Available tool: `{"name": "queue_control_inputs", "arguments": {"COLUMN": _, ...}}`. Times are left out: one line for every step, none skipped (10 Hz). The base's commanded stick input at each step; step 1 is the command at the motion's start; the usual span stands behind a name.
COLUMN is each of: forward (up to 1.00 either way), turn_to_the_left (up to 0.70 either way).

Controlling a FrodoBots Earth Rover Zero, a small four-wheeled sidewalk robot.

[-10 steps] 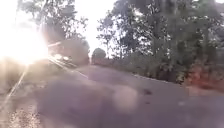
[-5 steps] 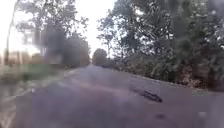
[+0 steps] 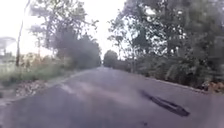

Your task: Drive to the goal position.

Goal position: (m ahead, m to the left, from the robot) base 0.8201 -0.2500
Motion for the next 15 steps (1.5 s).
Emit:
{"name": "queue_control_inputs", "arguments": {"forward": 1.00, "turn_to_the_left": 0.00}}
{"name": "queue_control_inputs", "arguments": {"forward": 1.00, "turn_to_the_left": 0.00}}
{"name": "queue_control_inputs", "arguments": {"forward": 1.00, "turn_to_the_left": 0.00}}
{"name": "queue_control_inputs", "arguments": {"forward": 1.00, "turn_to_the_left": 0.00}}
{"name": "queue_control_inputs", "arguments": {"forward": 1.00, "turn_to_the_left": 0.00}}
{"name": "queue_control_inputs", "arguments": {"forward": 1.00, "turn_to_the_left": 0.00}}
{"name": "queue_control_inputs", "arguments": {"forward": 1.00, "turn_to_the_left": 0.00}}
{"name": "queue_control_inputs", "arguments": {"forward": 1.00, "turn_to_the_left": 0.00}}
{"name": "queue_control_inputs", "arguments": {"forward": 1.00, "turn_to_the_left": 0.00}}
{"name": "queue_control_inputs", "arguments": {"forward": 1.00, "turn_to_the_left": 0.00}}
{"name": "queue_control_inputs", "arguments": {"forward": 1.00, "turn_to_the_left": 0.00}}
{"name": "queue_control_inputs", "arguments": {"forward": 1.00, "turn_to_the_left": 0.00}}
{"name": "queue_control_inputs", "arguments": {"forward": 1.00, "turn_to_the_left": 0.00}}
{"name": "queue_control_inputs", "arguments": {"forward": 0.88, "turn_to_the_left": 0.00}}
{"name": "queue_control_inputs", "arguments": {"forward": 0.48, "turn_to_the_left": 0.00}}
